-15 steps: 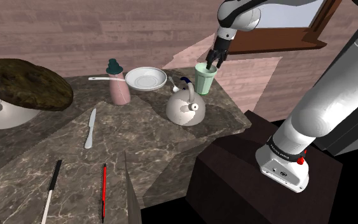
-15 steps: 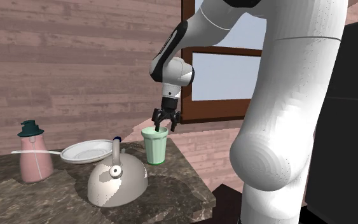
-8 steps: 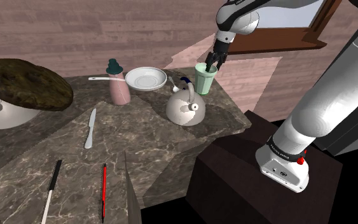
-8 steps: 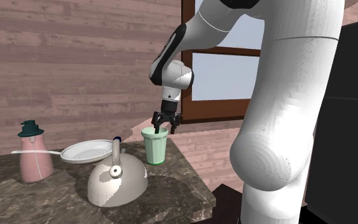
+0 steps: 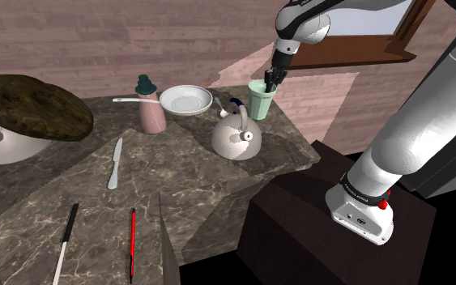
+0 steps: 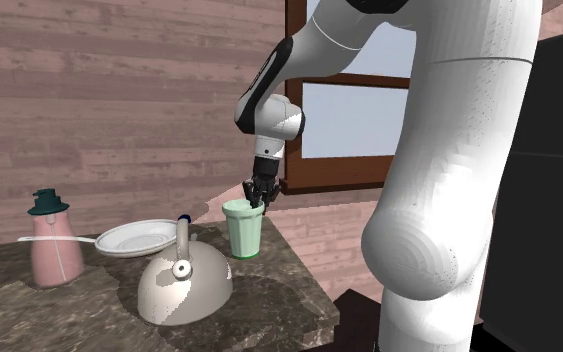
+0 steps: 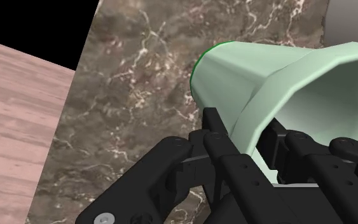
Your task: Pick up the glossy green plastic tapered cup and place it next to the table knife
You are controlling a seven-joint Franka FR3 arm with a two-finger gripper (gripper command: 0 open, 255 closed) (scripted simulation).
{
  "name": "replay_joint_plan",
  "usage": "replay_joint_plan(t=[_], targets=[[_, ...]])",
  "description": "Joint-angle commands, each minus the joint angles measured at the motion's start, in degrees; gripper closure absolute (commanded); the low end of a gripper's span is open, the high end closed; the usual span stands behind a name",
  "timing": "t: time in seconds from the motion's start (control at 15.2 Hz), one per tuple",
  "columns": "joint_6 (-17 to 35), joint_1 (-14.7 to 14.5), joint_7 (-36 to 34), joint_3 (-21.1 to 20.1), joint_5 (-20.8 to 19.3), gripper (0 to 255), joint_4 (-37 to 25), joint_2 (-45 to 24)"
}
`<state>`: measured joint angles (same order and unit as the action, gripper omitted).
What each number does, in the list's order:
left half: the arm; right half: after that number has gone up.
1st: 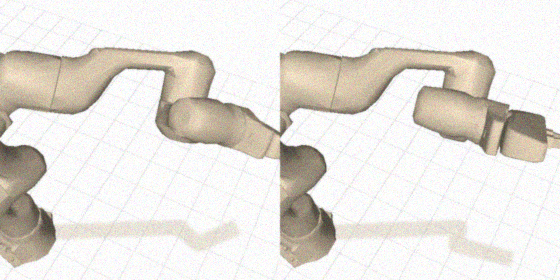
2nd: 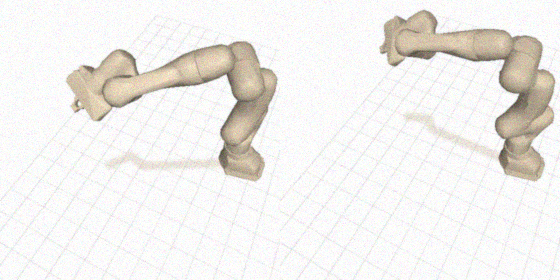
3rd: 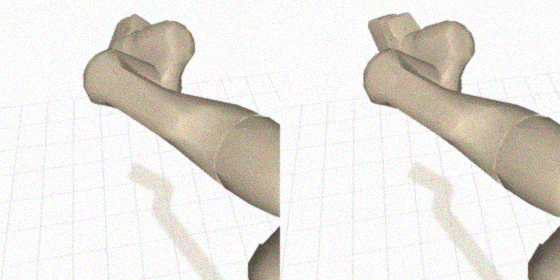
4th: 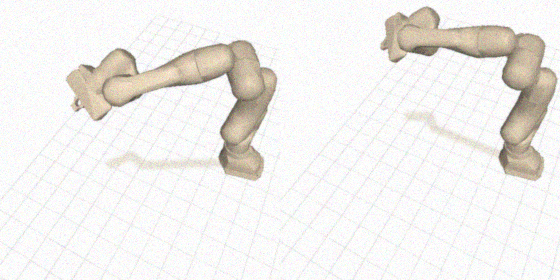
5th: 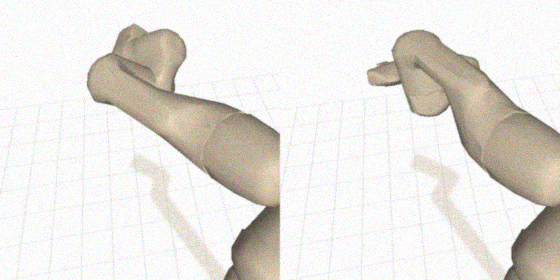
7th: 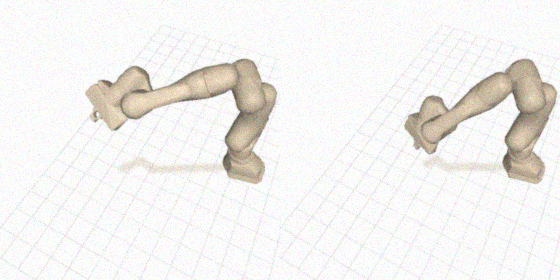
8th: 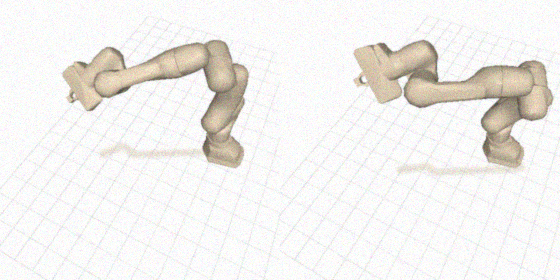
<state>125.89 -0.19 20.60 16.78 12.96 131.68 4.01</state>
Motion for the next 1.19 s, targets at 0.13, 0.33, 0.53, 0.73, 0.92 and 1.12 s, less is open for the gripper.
replay_joint_plan(t=[0.13, 0.33, 0.53, 0.73, 0.92, 1.12], targets=[[0.0, 0.0, 0.0, 0.0, 0.0, 255, 0.1, -0.1], [-1.5, 0.0, -0.6, 0.0, -0.5, 255, -0.7, 0.8], [-3.7, 0.1, -1.4, -0.1, -1.2, 255, -1.8, 2.0], [-5.9, 0.2, -2.2, -0.2, -1.9, 255, -3.1, 3.0], [-8.1, 0.2, -2.9, -0.3, -2.4, 255, -4.5, 4.0], [-10.4, 0.3, -3.5, -0.3, -2.8, 255, -6.0, 4.8]])
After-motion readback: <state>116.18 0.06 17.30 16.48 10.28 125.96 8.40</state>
